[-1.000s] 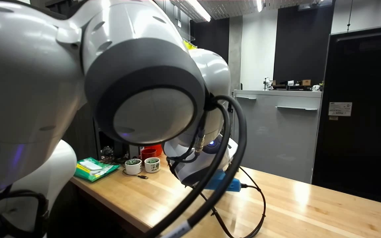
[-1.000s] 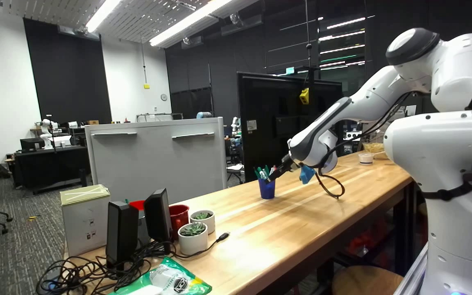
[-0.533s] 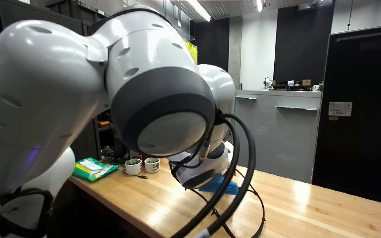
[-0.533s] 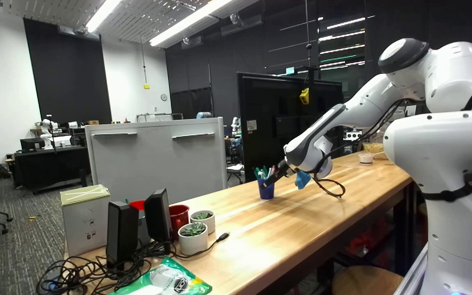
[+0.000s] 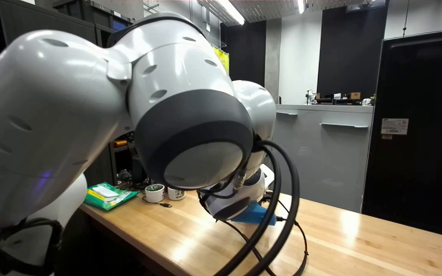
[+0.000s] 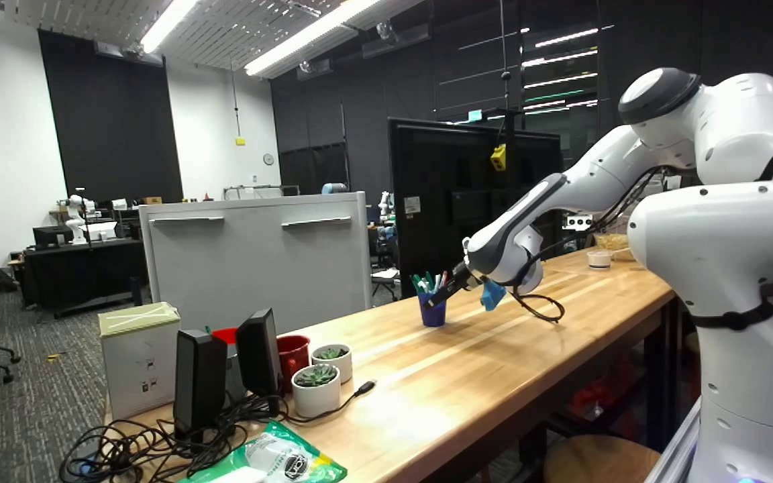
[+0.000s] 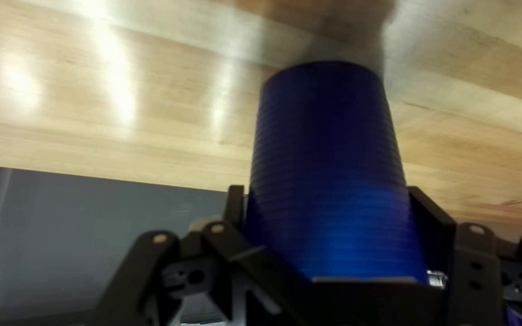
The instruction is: Pick up the blue cup and move it to the left
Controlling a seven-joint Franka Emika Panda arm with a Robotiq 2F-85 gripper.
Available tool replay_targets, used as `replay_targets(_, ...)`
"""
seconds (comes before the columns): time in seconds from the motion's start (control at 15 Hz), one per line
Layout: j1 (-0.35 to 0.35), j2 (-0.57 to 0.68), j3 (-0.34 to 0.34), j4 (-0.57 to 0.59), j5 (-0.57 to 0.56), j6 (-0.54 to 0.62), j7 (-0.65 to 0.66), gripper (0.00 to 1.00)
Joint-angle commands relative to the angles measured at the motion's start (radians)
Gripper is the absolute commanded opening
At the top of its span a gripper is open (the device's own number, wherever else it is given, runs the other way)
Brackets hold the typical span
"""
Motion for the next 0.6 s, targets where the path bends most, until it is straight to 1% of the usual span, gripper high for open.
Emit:
replay_targets(0.0, -0.002, 0.011, -0.001, -0.003, -0.03, -0.008, 0.023, 0.58)
replay_targets(0.33, -0.021, 0.049, 0.024, -0.025, -0.036, -0.017, 0.029, 0.58)
replay_targets(0.53, -0.049, 0.074, 0.059, -0.041, -0.044, -0.038, 0.038, 0.58)
